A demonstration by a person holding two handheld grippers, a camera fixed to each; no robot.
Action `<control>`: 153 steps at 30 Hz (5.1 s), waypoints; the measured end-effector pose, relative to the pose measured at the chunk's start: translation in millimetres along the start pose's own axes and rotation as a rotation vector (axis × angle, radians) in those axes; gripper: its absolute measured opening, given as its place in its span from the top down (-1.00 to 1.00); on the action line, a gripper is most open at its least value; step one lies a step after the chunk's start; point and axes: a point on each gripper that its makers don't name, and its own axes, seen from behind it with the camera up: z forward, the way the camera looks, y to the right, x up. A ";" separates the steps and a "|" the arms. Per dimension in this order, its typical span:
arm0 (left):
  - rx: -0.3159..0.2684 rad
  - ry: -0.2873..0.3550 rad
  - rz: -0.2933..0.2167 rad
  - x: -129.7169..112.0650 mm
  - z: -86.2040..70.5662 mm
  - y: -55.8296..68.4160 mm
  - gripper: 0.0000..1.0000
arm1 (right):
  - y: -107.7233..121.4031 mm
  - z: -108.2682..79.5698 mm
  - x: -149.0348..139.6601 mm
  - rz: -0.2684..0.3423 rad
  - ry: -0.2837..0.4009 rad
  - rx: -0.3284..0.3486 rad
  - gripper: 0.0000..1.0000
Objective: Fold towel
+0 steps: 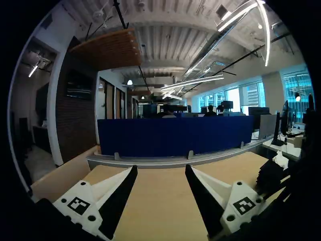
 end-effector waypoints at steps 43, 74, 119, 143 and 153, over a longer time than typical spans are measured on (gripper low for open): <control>0.073 0.086 0.026 -98.0 26.2 -23.3 -0.76 | -71.9 48.8 20.9 0.085 0.016 0.080 -1.00; 0.102 0.086 -0.012 -204.0 48.5 -42.6 -0.76 | -109.5 75.7 -17.7 0.028 0.001 0.132 -1.00; 0.122 0.030 -0.010 -216.7 51.1 -43.9 -0.79 | -34.9 66.8 -14.1 -0.012 0.161 0.018 -1.00; 0.122 0.030 -0.009 -216.1 51.2 -44.4 -0.80 | -28.1 84.6 -162.5 0.080 0.106 0.024 -1.00; 0.122 0.030 -0.010 -216.8 51.3 -44.6 -0.80 | -21.6 88.5 -180.9 0.090 0.103 0.010 -1.00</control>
